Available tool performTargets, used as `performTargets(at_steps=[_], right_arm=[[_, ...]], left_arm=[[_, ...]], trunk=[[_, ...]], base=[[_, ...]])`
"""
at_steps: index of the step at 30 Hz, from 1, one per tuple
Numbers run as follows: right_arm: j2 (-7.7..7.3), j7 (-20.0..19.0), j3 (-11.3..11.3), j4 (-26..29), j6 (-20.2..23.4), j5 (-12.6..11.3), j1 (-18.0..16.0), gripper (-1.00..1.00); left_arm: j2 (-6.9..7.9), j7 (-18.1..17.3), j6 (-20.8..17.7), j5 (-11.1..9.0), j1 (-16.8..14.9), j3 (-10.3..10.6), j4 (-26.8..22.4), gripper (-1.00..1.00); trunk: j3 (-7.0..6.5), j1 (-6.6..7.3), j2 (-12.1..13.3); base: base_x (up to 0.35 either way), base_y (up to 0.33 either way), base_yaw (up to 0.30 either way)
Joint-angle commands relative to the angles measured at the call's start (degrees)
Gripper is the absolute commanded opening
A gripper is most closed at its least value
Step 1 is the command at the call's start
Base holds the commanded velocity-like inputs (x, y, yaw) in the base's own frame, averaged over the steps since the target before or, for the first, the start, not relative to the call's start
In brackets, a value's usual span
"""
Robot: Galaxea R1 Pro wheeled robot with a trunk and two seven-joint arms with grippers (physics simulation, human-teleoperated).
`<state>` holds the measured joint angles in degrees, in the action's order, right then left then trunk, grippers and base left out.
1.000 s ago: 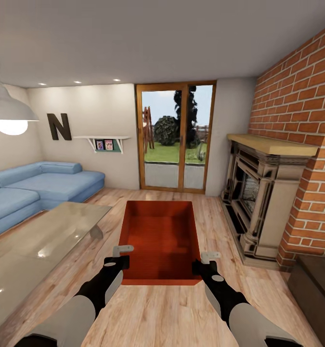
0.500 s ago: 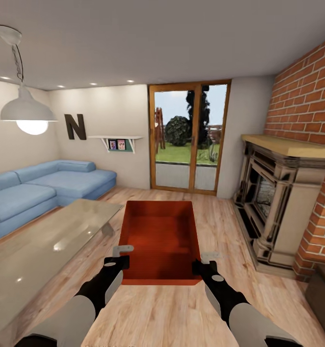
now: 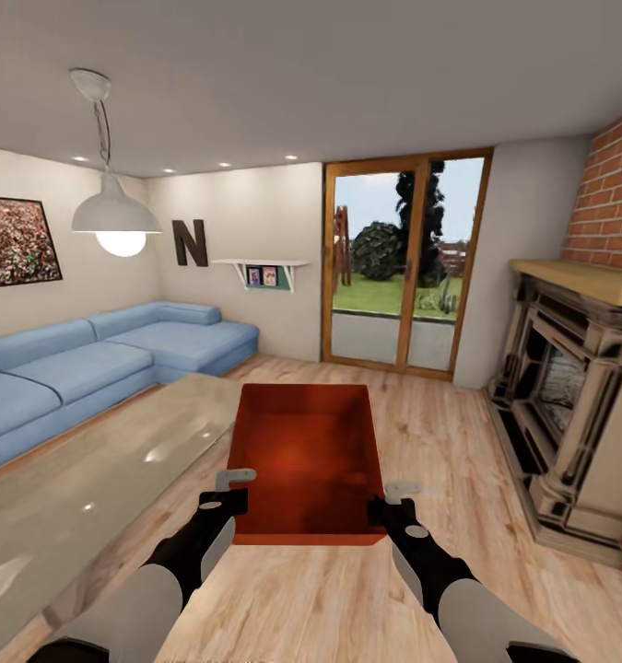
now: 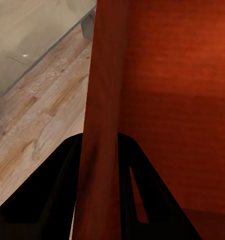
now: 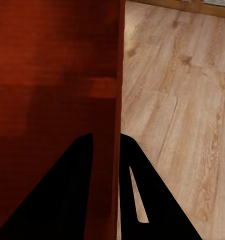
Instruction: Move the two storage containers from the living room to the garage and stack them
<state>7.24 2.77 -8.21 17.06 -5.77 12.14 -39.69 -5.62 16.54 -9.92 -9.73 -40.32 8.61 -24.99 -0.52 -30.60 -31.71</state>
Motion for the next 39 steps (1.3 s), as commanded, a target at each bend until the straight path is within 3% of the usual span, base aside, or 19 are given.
performTargets(at_steps=[1, 28, 39], right_arm=[[0.05, 1.0, -1.3, 0.2, -2.7, 0.8, 0.0, -1.00], [0.06, 0.7, -1.3, 0.1, -2.8, 0.5, 0.0, -1.00], [0.07, 0.8, -1.1, 0.1, -2.6, 0.9, 0.0, -1.00]], left_arm=[[0.01, 1.4, -0.4, -0.8, 0.0, -4.1, 0.0, -1.00], [-0.01, 1.3, 0.0, -0.9, 0.0, -4.0, 0.2, -1.00], [-0.03, 1.3, 2.7, -1.0, 0.0, -4.0, 2.7, -1.00]], trunk=[[0.01, -0.01, 0.0], [0.01, -0.01, 0.0], [0.01, -0.01, 0.0]], base=[[0.000, 0.000, 0.268], [0.000, 0.000, 0.297], [0.000, 0.000, 0.300]])
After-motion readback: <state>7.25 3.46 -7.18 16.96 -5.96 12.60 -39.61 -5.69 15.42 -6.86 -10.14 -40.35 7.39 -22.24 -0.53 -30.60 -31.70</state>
